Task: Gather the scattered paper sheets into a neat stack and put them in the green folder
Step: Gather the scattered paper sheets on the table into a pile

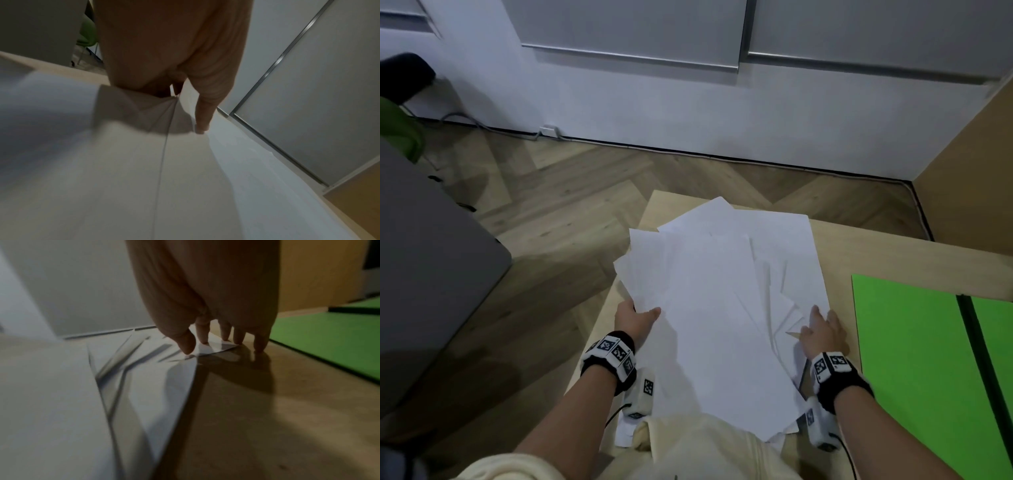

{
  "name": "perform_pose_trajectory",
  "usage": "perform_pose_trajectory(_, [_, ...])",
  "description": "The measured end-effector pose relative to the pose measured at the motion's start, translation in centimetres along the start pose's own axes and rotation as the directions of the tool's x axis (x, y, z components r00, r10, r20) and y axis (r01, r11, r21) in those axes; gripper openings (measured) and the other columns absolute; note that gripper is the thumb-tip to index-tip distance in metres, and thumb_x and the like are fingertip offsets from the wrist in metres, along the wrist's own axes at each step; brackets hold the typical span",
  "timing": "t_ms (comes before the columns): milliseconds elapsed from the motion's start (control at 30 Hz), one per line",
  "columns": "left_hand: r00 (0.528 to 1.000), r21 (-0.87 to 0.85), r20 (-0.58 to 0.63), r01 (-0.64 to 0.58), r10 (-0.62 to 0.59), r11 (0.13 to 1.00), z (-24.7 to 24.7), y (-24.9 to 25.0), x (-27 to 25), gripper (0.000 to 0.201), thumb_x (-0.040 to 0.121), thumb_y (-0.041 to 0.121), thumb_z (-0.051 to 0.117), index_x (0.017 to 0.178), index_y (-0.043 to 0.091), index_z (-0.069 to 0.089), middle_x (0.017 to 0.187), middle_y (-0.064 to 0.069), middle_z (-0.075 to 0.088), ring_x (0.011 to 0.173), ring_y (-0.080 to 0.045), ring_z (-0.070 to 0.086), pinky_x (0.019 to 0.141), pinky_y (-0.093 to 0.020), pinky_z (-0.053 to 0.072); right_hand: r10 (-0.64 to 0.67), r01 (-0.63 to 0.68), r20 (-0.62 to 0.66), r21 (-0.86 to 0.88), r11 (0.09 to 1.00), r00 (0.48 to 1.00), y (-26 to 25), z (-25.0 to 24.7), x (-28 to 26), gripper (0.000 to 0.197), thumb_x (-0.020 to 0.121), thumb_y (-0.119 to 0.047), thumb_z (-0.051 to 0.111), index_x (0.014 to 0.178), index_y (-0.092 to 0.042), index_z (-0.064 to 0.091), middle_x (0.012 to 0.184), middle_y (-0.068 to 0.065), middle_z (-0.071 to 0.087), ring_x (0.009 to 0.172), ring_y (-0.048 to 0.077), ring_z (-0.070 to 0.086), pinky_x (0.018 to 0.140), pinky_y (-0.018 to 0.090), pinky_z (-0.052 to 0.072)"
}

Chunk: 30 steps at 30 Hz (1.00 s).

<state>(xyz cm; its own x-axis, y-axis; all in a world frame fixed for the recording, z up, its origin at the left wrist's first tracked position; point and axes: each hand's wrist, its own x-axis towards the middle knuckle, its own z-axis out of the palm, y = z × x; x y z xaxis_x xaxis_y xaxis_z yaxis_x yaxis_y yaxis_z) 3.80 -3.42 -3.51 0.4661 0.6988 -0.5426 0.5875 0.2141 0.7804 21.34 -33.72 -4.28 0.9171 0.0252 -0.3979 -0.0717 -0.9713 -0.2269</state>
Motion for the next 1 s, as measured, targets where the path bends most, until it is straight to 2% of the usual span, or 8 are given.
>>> perform_pose_trajectory(100, [0.994,-0.025,-0.072,-0.085,0.083,0.996,0.6,0.7,-0.8,0.054,0.076,0.021,0.073,0.124,0.01,0.048,0.114,-0.005,0.064,0.102,-0.026,0.064,0.093,-0.044,0.054,-0.113,0.116,-0.038,0.084,0.99,0.993,1.1,1.0,-0.2,0.043,0.092,-0.02,0.052,0.134,-0.014,0.053,0.155,0.011,0.029,0.139,0.031,0.034,0.109,0.045,0.037])
perform_pose_trajectory(167, [0.993,-0.044,-0.048,-0.108,0.106,0.993,0.9,0.8,-1.1,0.055,0.074,0.024,0.072,0.123,0.014,0.048,0.113,-0.001,0.064,0.101,-0.022,0.065,0.092,-0.042,0.054,-0.095,0.12,-0.128,0.203,0.972,0.987,1.4,1.6,-1.1,0.023,0.086,-0.021,0.063,0.103,-0.007,0.072,0.143,0.011,0.045,0.124,0.031,0.049,0.101,0.042,0.044])
perform_pose_trajectory(267, [0.996,0.016,0.071,-0.05,0.049,0.999,1.0,-0.2,0.2,0.052,0.064,0.032,0.073,0.112,0.019,0.059,0.107,-0.004,0.071,0.094,-0.025,0.07,0.085,-0.048,0.059,0.058,0.019,-0.222,0.333,0.943,0.973,1.3,1.8,-2.5,0.022,0.077,-0.018,0.074,0.069,-0.004,0.059,0.118,0.016,0.054,0.103,0.034,0.054,0.089,0.041,0.049])
perform_pose_trajectory(433, [0.975,0.081,0.207,-0.095,0.077,0.992,0.2,1.5,-1.0,0.04,0.076,0.008,0.069,0.116,0.01,0.062,0.107,-0.01,0.072,0.097,-0.031,0.07,0.089,-0.049,0.057,0.31,-0.219,-0.053,0.594,0.774,0.949,0.7,0.8,-2.0,0.076,0.067,-0.006,0.081,0.131,0.002,0.042,0.142,0.021,0.03,0.123,0.045,0.044,0.102,0.051,0.043])
perform_pose_trajectory(600, [0.994,0.033,0.103,-0.048,0.044,0.998,0.4,2.2,-1.7,0.038,0.09,-0.016,0.047,0.129,-0.013,0.045,0.115,-0.032,0.059,0.115,-0.045,0.058,0.09,-0.041,0.048,0.215,-0.223,0.067,0.416,0.882,0.974,1.1,0.2,-1.8,0.09,0.068,-0.015,0.081,0.145,-0.017,0.034,0.14,0.019,0.028,0.122,0.046,0.046,0.102,0.048,0.044])
perform_pose_trajectory(767, [0.998,-0.136,-0.052,-0.034,0.027,0.99,-0.4,1.4,-1.0,0.024,0.093,0.001,0.053,0.116,-0.005,0.057,0.101,-0.017,0.062,0.103,-0.036,0.063,0.084,-0.038,0.05,0.004,-0.038,0.094,0.364,0.931,0.996,2.3,-0.1,-2.1,0.077,0.069,-0.008,0.079,0.137,-0.026,0.048,0.126,0.013,0.037,0.107,0.035,0.051,0.102,0.036,0.041])
perform_pose_trajectory(900, [0.996,-0.173,-0.09,0.013,-0.029,0.985,-0.5,0.6,-0.7,0.024,0.095,0.02,0.058,0.101,-0.002,0.063,0.084,-0.011,0.063,0.086,-0.028,0.06,0.08,-0.035,0.047,-0.254,0.154,0.146,0.485,0.861,0.956,1.9,0.5,-3.1,0.029,0.069,-0.029,0.066,0.096,-0.019,0.068,0.086,0.009,0.064,0.073,0.022,0.059,0.072,0.035,0.052])
perform_pose_trajectory(1000, [0.998,-0.129,-0.036,0.049,-0.054,0.99,-0.6,-0.2,0.1,0.03,0.084,0.023,0.072,0.102,-0.001,0.067,0.094,-0.01,0.071,0.088,-0.029,0.068,0.085,-0.04,0.055,-0.202,0.028,0.181,0.675,0.737,0.963,1.1,0.8,-4.0,0.026,0.095,-0.013,0.049,0.12,-0.009,0.055,0.107,0.008,0.062,0.097,0.026,0.059,0.087,0.04,0.049])
